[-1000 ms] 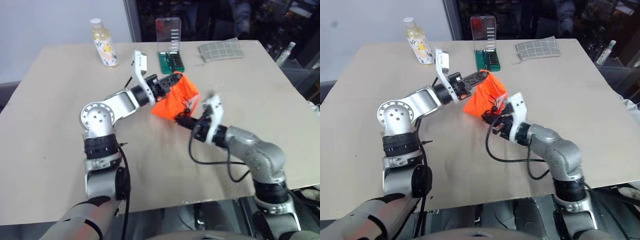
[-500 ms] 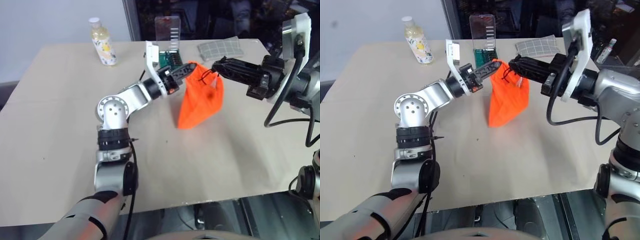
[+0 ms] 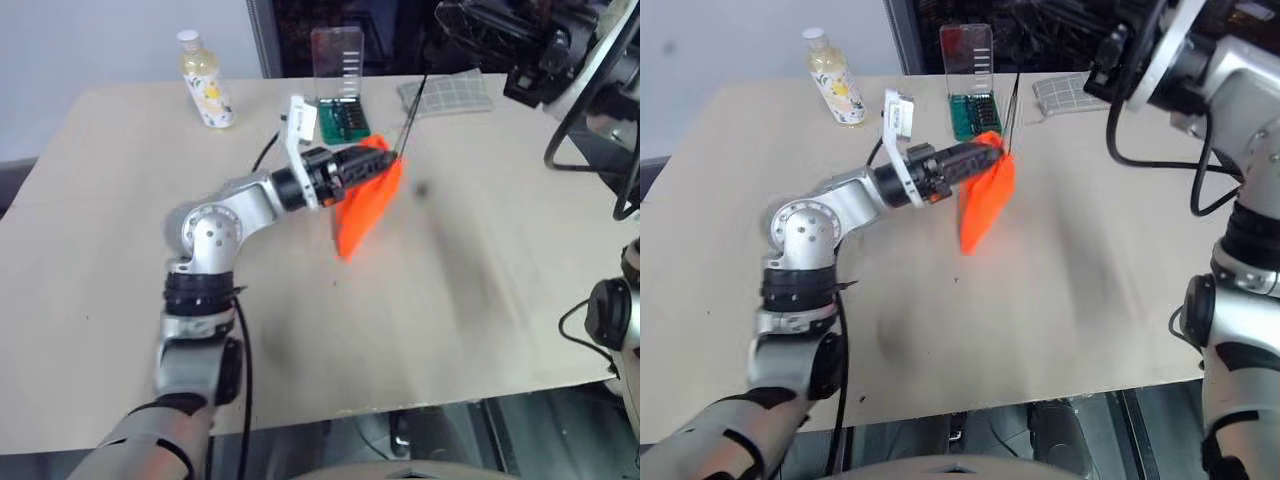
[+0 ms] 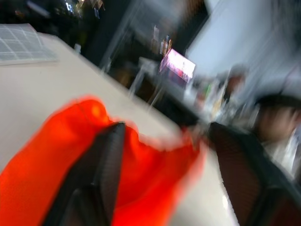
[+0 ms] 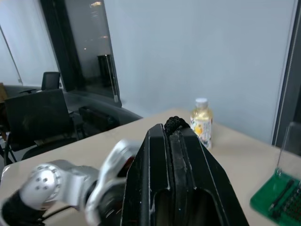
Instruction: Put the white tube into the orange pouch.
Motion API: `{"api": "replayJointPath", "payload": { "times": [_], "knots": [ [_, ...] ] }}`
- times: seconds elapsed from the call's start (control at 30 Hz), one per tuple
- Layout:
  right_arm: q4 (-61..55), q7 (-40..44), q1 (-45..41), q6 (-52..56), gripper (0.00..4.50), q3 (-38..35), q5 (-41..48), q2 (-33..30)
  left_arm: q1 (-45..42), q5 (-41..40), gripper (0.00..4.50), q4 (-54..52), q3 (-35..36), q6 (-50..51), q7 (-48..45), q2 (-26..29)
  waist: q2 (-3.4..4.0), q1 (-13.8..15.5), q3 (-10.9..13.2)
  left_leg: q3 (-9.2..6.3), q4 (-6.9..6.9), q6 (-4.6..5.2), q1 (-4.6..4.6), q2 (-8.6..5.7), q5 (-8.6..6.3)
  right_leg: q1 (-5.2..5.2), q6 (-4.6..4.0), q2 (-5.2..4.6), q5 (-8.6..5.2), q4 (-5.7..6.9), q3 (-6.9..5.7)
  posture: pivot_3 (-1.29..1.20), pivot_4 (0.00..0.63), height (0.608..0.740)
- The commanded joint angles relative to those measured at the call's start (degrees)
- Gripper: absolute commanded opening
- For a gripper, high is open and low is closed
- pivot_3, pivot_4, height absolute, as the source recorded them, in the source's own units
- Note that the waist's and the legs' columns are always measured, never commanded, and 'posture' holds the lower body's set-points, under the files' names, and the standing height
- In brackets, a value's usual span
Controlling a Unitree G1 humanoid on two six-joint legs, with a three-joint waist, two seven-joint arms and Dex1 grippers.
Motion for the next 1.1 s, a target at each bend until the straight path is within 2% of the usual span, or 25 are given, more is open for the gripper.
{"api": "replayJointPath", "payload": {
  "times": [0.03,0.13,0.33,0.53,0.93,1.03,1.1],
  "knots": [
    [-1.2,2.0,-1.5,-1.8,0.0,-0.9,-0.8,-1.5,1.9,3.7,2.73,-5.3,-3.6,-5.5,-7.6,4.2,0.0,0.2,0.0,-0.01,0.03,0.0,-0.1,0.01,0.0,-0.09,0.0,0.0,0.0,0.01,-0.01,0.0,0.15,0.74],
    [-3.4,2.5,0.5,-1.0,0.0,-0.4,-1.0,-2.2,2.2,7.3,2.73,-6.4,-5.6,-10.1,-10.8,6.4,0.01,0.8,0.0,-0.01,0.1,-0.01,-0.31,0.01,0.01,-0.25,0.0,-0.01,0.01,0.03,-0.03,0.0,0.15,0.74],
    [-9.9,3.5,7.1,1.7,0.0,1.2,-1.5,-5.7,-6.6,13.3,2.73,-2.5,-6.9,-17.2,-12.5,5.3,-0.01,1.5,0.0,-0.06,0.21,0.0,-0.39,0.0,0.0,-0.24,0.0,-0.02,0.01,0.04,-0.11,0.0,0.15,0.74],
    [-12.2,2.8,8.7,3.3,0.0,0.6,-0.2,-7.2,-14.0,18.2,2.73,2.4,-9.2,-23.6,-15.1,2.5,-0.01,1.0,0.0,-0.05,0.21,0.01,-0.32,-0.01,0.01,-0.2,0.01,0.0,0.01,0.07,-0.07,0.0,0.15,0.74],
    [-13.9,0.0,8.4,5.2,0.0,-0.7,2.9,-7.9,-19.6,28.5,2.73,14.3,-11.9,-38.6,-15.7,-4.9,-0.01,1.0,0.0,-0.04,0.23,0.01,-0.34,-0.01,0.01,-0.2,0.02,0.0,0.01,0.06,-0.07,0.0,0.15,0.74],
    [-14.1,-0.6,9.7,5.2,0.0,-0.9,3.0,-8.4,-20.2,29.2,1.87,15.4,-11.5,-40.2,-15.5,-6.2,-0.01,1.0,0.0,-0.04,0.23,0.01,-0.34,0.0,0.01,-0.2,0.02,0.0,0.01,0.06,-0.07,0.0,0.15,0.74],
    [-14.1,-1.1,10.8,5.0,0.0,-1.1,2.9,-8.4,-20.1,29.9,0.98,15.7,-11.8,-41.3,-15.7,-6.6,-0.01,1.0,0.0,-0.04,0.23,0.01,-0.33,0.0,0.01,-0.2,0.02,0.0,0.02,0.06,-0.07,0.0,0.15,0.74]
  ]
}}
